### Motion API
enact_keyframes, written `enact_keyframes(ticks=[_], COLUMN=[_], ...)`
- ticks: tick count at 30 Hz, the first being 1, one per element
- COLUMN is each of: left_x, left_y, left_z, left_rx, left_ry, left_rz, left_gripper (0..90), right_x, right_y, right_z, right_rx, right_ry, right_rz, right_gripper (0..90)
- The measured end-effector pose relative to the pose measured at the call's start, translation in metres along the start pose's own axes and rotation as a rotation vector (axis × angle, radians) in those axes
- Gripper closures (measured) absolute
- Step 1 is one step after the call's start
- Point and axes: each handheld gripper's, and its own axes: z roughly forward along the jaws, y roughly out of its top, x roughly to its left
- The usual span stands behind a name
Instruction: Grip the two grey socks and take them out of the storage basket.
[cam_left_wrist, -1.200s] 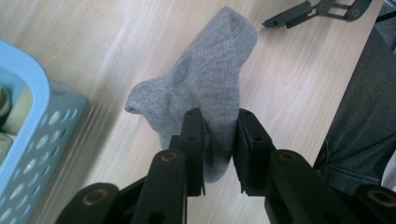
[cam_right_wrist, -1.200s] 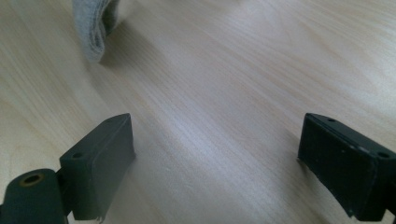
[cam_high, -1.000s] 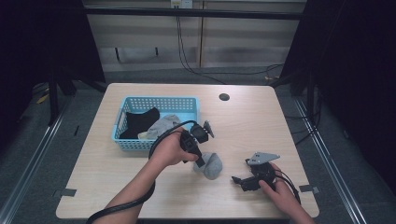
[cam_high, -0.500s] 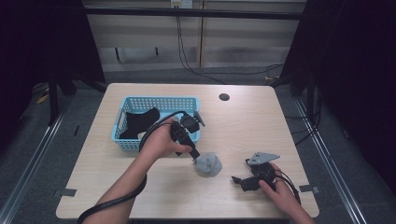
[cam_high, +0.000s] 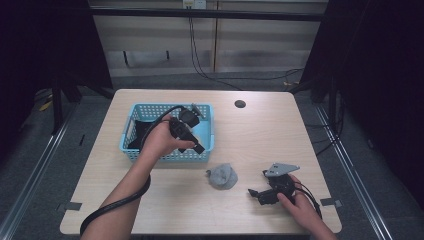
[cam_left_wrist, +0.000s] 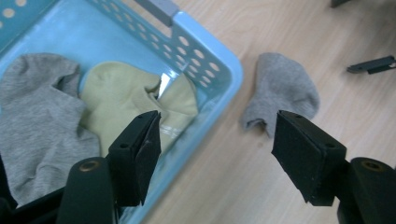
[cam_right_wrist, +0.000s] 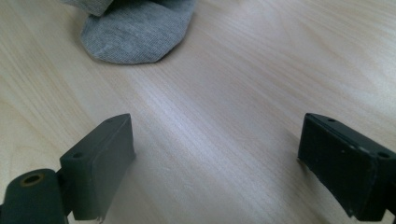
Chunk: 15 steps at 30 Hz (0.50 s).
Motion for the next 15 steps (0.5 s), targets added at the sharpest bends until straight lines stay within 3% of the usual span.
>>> enact_keyframes(ticks=[5, 9, 15], left_x=[0.017, 0.034, 0.054], left_y=[-0.002, -0.007, -0.015], left_z=[0.002, 0.007, 0.012], left_rx=[-0.014, -0.038, -0.060], left_ry=[0.016, 0.034, 0.059], left_rz=[-0.036, -0.101, -0.143], left_gripper=[30.3, 30.3, 29.9], right_x=[0.000, 0.000, 0.000], right_y=[0.000, 0.000, 0.000], right_z=[0.000, 0.000, 0.000], right_rx=[0.000, -0.001, -0.002], right_ry=[0.000, 0.002, 0.001], right_rz=[0.000, 0.001, -0.002], right_gripper=[10.1, 10.1, 10.1])
